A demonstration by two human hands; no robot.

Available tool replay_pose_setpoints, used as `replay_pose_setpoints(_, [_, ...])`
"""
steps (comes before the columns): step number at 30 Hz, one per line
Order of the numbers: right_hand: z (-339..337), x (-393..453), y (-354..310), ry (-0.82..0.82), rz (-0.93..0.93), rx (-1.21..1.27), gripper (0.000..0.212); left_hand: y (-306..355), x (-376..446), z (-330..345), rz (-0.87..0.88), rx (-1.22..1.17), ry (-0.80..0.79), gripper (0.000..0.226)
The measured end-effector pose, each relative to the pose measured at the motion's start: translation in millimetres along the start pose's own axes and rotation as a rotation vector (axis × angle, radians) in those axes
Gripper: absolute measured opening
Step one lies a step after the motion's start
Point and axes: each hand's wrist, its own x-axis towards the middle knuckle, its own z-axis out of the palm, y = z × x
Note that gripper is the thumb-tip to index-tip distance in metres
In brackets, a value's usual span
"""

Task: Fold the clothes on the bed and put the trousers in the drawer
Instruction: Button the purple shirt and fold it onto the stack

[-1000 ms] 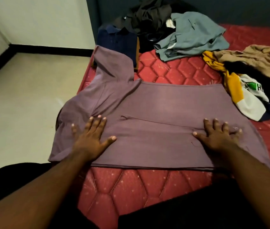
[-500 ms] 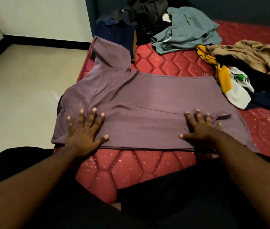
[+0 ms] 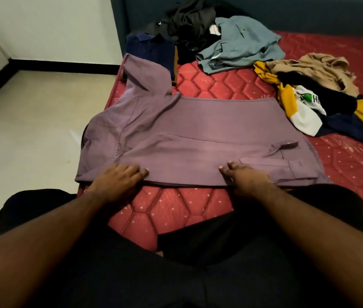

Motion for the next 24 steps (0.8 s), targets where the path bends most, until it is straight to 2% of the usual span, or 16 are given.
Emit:
replay_pose_setpoints(1, [2, -2, -2, 0.015, 0.025, 0.031, 0.086, -2, -2, -1, -0.060, -0.037, -0.037, 0.056])
replay_pose_setpoints(3, [1, -5, -4, 0.045, 0.081, 0.060, 0.080, -1, -11, 0, -0.301, -0.139, -0.112, 0.060])
replay_pose_setpoints(7, [-5, -16, -7, 0.135, 0.175, 0.016, 0.050, 4, -23, -12, -0.648, -0.366, 0.192, 0.040])
replay_pose_setpoints(9, [-12, -24, -7, 0.146, 0.213, -0.023, 0.036, 0, -27, -17, -0.735, -0.399, 0.181, 0.038])
replay_pose_setpoints(13, [-18, -33, -6, 0.074, 0.244, -0.075, 0.038, 2, -37, -26, -0.726, -0.339, -0.116, 0.026])
replay_pose_setpoints(16, [-25, -32, -2, 0.003, 0.233, -0.034, 0.044, 11, -38, -34, -0.671, -0.222, -0.264, 0.022])
replay_pose_setpoints(20, [-33, -33, -8, -0.164, 0.116, -0.092, 0.081, 21, -42, -37, -0.634, -0.067, -0.406, 0.026])
replay_pose_setpoints(21, [-33, -30, -6, -0.197, 0.121, -0.108, 0.081, 23, -37, -42, -0.622, -0.035, -0.481, 0.028])
replay_pose_setpoints(24, [-36, -26, 14, -0.293, 0.194, -0.057, 0.062, 29, -7, -68, -0.662, 0.005, -0.677, 0.037])
